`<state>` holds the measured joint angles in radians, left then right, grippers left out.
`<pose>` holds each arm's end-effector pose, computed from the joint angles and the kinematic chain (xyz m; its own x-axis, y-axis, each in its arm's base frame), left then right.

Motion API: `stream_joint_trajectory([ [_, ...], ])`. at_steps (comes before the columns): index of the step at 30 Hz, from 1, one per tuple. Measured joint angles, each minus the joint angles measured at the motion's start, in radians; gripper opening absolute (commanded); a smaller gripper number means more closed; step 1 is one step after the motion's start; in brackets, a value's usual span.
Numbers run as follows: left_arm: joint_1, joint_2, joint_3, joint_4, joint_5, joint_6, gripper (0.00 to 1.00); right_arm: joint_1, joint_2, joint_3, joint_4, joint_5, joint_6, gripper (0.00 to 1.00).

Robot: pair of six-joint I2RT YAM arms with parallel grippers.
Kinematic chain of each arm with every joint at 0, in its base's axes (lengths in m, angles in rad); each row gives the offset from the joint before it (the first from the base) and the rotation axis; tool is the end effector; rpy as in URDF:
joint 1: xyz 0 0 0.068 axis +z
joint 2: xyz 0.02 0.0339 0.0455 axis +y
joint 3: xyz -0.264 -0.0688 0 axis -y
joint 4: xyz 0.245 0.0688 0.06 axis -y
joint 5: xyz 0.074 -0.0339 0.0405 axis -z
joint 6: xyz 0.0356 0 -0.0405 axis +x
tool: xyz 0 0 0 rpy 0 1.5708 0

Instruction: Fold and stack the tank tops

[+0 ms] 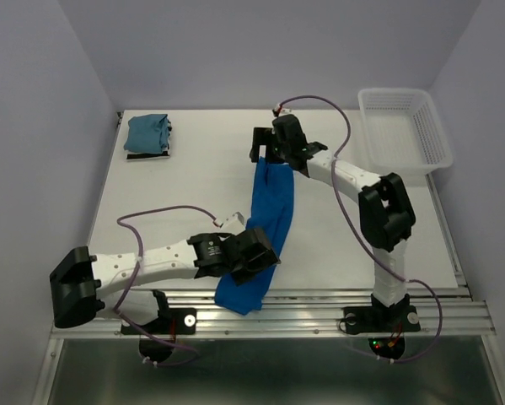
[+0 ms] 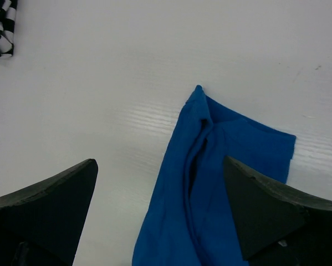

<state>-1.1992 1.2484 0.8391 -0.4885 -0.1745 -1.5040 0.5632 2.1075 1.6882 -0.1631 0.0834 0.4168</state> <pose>0.0976 -0.2335 0.2362 -0.8953 -0.4088 -0.1771 -0.2247 0.7576 -0.6129 0.4198 0.2616 0.2352 -0.6168 0.0876 -0.7822 -0.2444 0.9233 0.2962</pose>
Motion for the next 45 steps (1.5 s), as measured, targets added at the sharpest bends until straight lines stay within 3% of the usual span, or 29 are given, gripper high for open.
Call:
stream_joint_trajectory([
  [5,-0.005,-0.137,-0.040,-0.078,-0.074,0.003,0.99,-0.002,-0.249,-0.240,-0.016,0.014,0.010,1.00],
  [10,-0.004,-0.382,-0.129,-0.140,-0.158,-0.048,0.99,0.017,-0.272,-0.430,-0.035,0.009,0.021,1.00],
  [17,-0.003,-0.760,-0.274,-0.167,-0.291,-0.093,0.99,0.054,-0.195,-0.444,-0.085,0.019,0.032,1.00],
  [20,-0.003,-0.822,-0.295,-0.171,-0.336,-0.111,0.99,0.053,-0.153,-0.390,-0.087,0.050,0.045,1.00],
  [26,-0.003,-0.824,-0.312,-0.171,-0.402,-0.126,0.99,0.022,-0.015,-0.201,-0.086,0.068,0.057,1.00],
  [34,0.013,-0.748,-0.312,-0.142,-0.452,-0.124,0.99,-0.054,0.259,0.195,-0.053,-0.037,-0.048,1.00],
  [40,0.137,-0.635,-0.325,0.002,-0.372,0.000,0.99,-0.063,0.247,0.187,-0.065,-0.099,-0.083,1.00],
  [45,0.280,-0.503,-0.330,0.142,-0.208,0.166,0.99,-0.063,0.034,-0.072,-0.068,-0.141,-0.077,1.00],
])
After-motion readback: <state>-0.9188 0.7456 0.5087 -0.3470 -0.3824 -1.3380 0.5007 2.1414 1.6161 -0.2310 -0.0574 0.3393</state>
